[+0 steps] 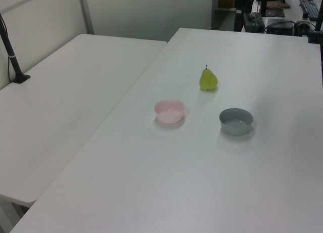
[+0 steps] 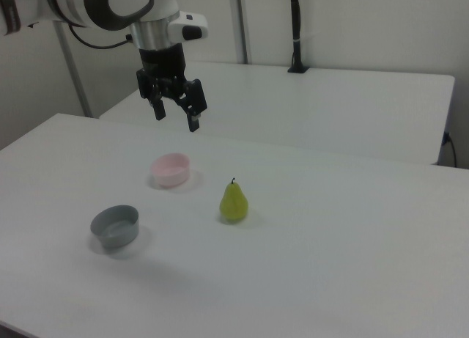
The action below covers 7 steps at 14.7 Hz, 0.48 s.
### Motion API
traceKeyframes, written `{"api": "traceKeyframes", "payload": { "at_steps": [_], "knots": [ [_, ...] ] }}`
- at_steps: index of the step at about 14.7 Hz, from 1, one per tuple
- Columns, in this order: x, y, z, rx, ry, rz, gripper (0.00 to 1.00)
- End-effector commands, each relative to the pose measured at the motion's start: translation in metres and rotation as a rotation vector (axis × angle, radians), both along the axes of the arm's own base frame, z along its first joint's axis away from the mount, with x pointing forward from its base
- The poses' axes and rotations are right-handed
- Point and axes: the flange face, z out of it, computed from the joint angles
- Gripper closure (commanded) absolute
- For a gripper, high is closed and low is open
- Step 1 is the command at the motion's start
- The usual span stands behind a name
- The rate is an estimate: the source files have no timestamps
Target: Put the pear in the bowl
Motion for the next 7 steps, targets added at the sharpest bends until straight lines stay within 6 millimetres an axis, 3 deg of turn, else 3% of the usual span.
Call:
{"api": "traceKeyframes", "payload": {
  "at_steps": [1,7],
  "knots": [
    [0.0043,-0.0036,-0.0041,0.022,0.018,-0.026,0.0],
    [0.0096,-0.0023,-0.0048,0.02,-0.008,-0.015,0.0]
  ]
}}
